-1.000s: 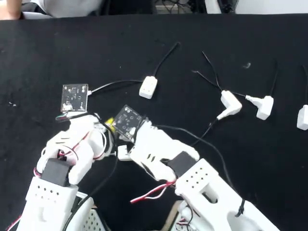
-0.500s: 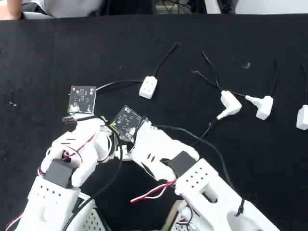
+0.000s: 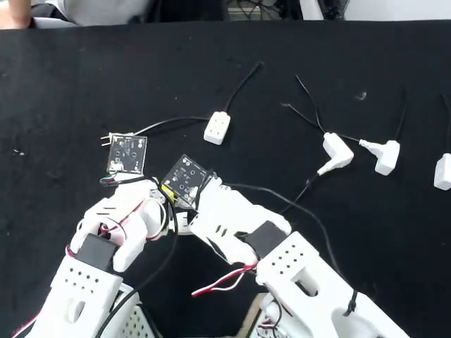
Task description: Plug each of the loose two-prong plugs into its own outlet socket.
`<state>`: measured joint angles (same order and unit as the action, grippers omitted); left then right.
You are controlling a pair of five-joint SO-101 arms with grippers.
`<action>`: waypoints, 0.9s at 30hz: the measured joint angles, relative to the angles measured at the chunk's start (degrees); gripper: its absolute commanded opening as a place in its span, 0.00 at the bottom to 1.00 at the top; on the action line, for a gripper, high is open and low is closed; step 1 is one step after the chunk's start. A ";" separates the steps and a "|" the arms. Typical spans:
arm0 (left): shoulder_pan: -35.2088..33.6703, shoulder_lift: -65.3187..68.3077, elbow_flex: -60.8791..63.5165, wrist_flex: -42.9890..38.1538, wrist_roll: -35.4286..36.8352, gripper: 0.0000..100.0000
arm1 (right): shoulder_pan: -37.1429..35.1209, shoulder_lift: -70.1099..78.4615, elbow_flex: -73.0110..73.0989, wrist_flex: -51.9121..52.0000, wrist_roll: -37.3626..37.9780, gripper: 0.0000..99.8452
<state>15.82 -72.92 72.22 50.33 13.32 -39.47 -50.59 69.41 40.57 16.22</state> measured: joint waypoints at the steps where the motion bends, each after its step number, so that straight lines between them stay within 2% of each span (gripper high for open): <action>1: 0.00 0.00 0.00 0.00 0.00 0.07 | 0.00 0.00 0.00 0.00 -0.18 0.01; 8: 0.00 -0.09 1.58 -0.44 -0.09 0.07 | -0.18 0.09 -0.70 0.09 -3.16 0.01; 20: 0.09 0.53 3.08 1.23 0.00 0.07 | 0.26 -0.09 -10.20 5.98 -1.05 0.01; 27: -1.23 0.53 3.16 3.08 -0.26 0.07 | 0.35 -0.09 -9.67 8.09 1.23 0.01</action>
<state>14.59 -72.40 75.38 53.41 13.05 -39.12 -50.68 59.74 48.66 17.45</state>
